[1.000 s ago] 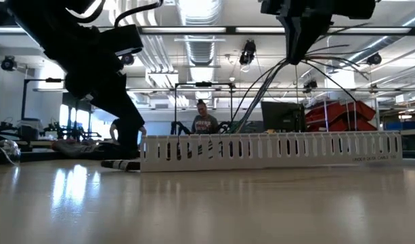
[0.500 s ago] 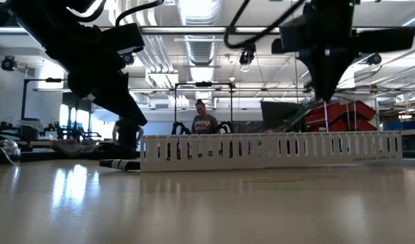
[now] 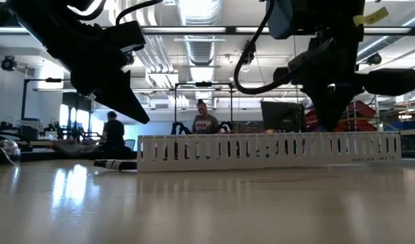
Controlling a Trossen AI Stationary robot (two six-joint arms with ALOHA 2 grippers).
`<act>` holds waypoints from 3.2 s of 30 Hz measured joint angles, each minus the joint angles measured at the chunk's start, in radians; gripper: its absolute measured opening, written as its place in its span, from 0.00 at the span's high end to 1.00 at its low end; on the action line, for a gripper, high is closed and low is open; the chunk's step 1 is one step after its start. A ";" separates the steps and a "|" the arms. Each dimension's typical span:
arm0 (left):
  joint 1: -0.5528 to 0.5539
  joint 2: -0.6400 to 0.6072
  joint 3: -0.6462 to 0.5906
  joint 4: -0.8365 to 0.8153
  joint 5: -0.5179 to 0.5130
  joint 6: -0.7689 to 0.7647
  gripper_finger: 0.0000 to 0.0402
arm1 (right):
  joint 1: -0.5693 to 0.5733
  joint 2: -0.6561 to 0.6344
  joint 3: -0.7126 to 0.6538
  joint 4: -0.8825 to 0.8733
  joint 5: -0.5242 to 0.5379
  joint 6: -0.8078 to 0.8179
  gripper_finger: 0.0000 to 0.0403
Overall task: Ziptie cables
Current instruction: Put the zip-tied cables into the white cable duct
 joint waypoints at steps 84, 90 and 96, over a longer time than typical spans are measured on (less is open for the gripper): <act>0.007 0.000 -0.070 0.298 0.051 0.187 0.71 | -0.139 -0.094 -0.111 -0.128 -0.200 0.228 0.99; 0.009 0.000 -0.070 0.341 0.050 0.207 0.70 | -0.095 -0.094 -0.102 -0.130 -0.321 0.308 1.00; 0.009 0.000 -0.070 0.359 0.049 0.227 0.73 | -0.100 -0.092 -0.136 0.028 -0.342 0.316 1.00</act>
